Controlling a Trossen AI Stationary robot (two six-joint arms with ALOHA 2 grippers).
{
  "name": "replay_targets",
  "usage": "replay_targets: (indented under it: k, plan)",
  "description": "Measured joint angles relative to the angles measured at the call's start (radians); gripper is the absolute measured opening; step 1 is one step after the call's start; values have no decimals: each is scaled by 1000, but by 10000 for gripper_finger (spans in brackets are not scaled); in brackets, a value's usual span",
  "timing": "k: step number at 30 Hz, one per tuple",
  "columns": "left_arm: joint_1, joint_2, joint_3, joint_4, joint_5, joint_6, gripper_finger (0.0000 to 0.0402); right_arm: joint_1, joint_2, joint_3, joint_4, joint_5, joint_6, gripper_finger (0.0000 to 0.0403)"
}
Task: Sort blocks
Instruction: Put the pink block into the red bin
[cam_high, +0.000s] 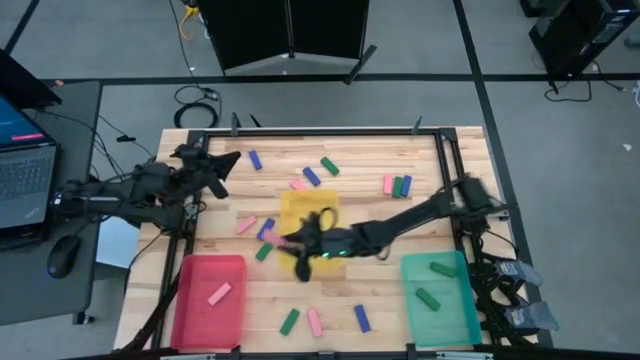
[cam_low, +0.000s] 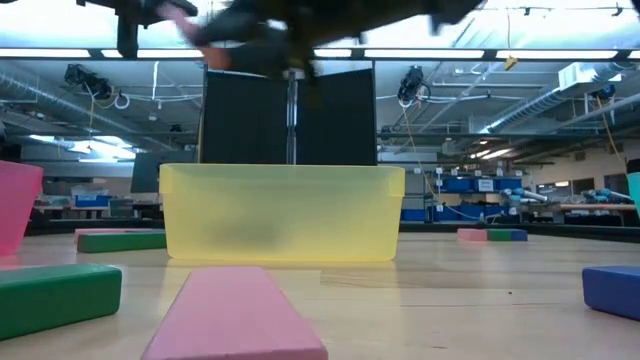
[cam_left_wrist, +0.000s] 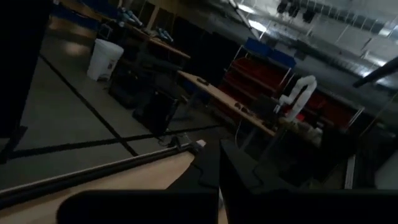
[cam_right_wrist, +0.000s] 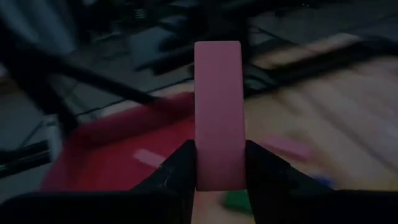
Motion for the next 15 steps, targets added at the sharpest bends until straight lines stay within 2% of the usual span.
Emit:
replay_targets:
  k: [5, 15]
  plan:
    - [0, -49, 0, -9, 0, -10, 8, -8, 186, 257, -11, -132, -73, 116]
    - [0, -64, 0, -47, 0, -17, 8, -18, 511, 744, -224, -320, -104, 116]
